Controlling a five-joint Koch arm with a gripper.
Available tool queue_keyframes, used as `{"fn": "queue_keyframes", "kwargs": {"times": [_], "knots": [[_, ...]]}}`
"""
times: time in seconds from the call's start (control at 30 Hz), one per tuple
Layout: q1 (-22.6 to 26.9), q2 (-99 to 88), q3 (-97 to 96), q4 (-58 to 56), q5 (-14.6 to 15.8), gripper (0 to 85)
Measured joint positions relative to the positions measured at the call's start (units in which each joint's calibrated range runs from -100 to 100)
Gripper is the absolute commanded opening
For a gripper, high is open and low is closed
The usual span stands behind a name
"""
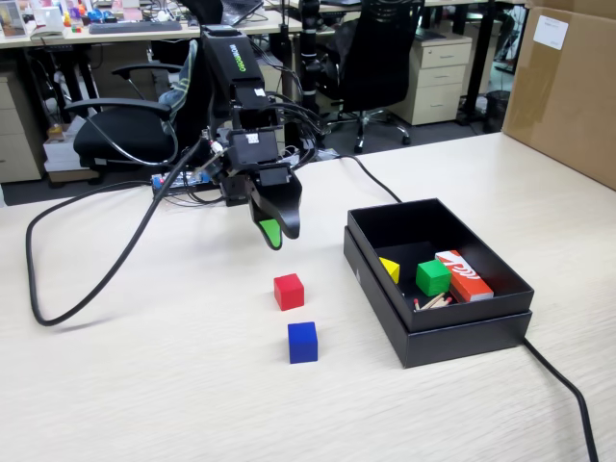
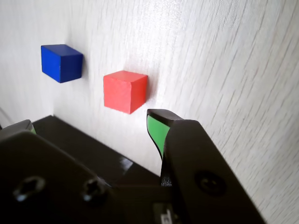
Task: Put the red cube on top of the blue cube
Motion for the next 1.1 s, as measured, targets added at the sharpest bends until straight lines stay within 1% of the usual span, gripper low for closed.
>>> {"fn": "queue_keyframes", "kwargs": {"times": [0.33,0.67,1.1], "knots": [[0.0,13.7,8.6,-8.6,0.0,47.5],[-0.1,22.7,15.7,-10.8,0.3,47.3],[-0.9,29.3,17.3,-11.6,0.5,47.3]]}}
